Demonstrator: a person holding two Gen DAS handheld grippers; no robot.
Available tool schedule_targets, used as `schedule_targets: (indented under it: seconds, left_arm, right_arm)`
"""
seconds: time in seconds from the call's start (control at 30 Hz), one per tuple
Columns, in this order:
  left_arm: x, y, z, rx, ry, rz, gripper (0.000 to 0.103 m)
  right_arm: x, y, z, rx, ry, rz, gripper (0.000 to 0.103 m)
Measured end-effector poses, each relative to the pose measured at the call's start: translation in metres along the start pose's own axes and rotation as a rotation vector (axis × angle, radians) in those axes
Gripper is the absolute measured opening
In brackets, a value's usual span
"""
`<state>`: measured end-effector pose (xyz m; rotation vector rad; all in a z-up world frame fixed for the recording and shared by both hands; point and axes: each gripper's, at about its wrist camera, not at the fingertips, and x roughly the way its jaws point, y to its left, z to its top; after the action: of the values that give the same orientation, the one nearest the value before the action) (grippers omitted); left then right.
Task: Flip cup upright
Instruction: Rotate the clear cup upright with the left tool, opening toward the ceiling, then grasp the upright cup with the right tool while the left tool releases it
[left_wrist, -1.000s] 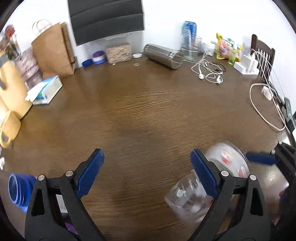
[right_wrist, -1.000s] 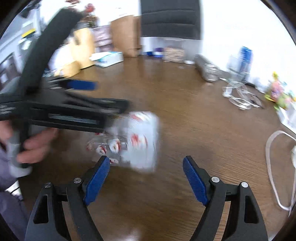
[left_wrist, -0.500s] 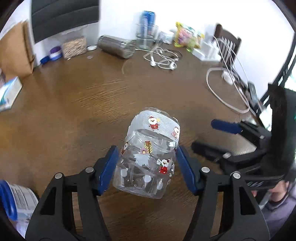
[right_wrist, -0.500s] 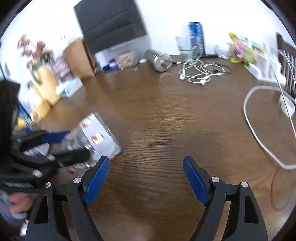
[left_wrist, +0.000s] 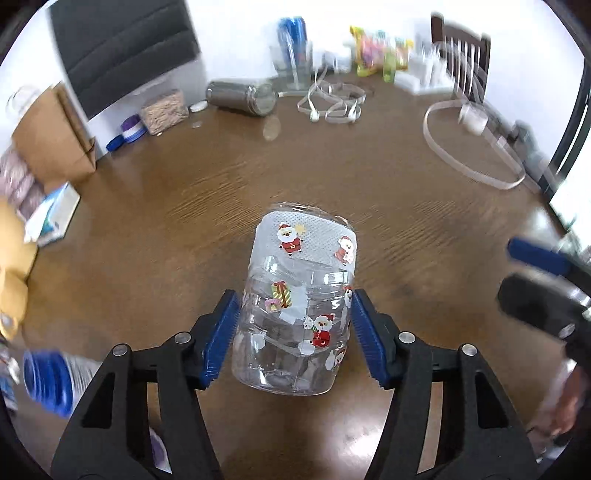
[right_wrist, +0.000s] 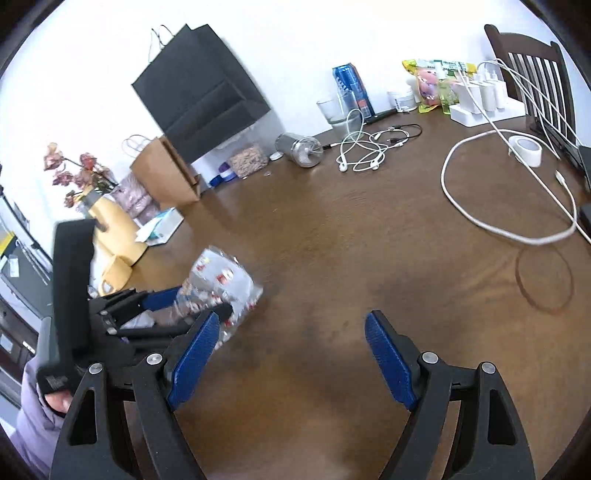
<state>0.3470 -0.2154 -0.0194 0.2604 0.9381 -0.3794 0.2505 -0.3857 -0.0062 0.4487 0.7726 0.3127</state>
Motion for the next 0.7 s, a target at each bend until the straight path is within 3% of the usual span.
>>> schedule_targets:
  seconds: [0.2,0.43,0.6,0.7]
  left_arm:
    - [-0.074,0.024,-0.024,-0.095,-0.182,-0.08,0.058]
    - [-0.113,0.059,-0.061,-0.199,-0.294,-0.101,0.058]
    - [-0.12,0.064,-0.073,-0.203,-0.331,-0.153,0.058]
    - [-0.112,0.062,-0.073,-0.17,-0.308,-0.147,0.058]
  right_arm:
    - [-0.016,0.03,-0.004,0.027,-0.019,0.173,0.085]
    - [0.01,0.081,0.001,-0.004,0.058,0.345,0.085]
    - [0.039,0.103,0.008,0.007,0.125,0.422,0.085]
    - [0.058,0.106,0.011,-0.007,0.154,0.398,0.085]
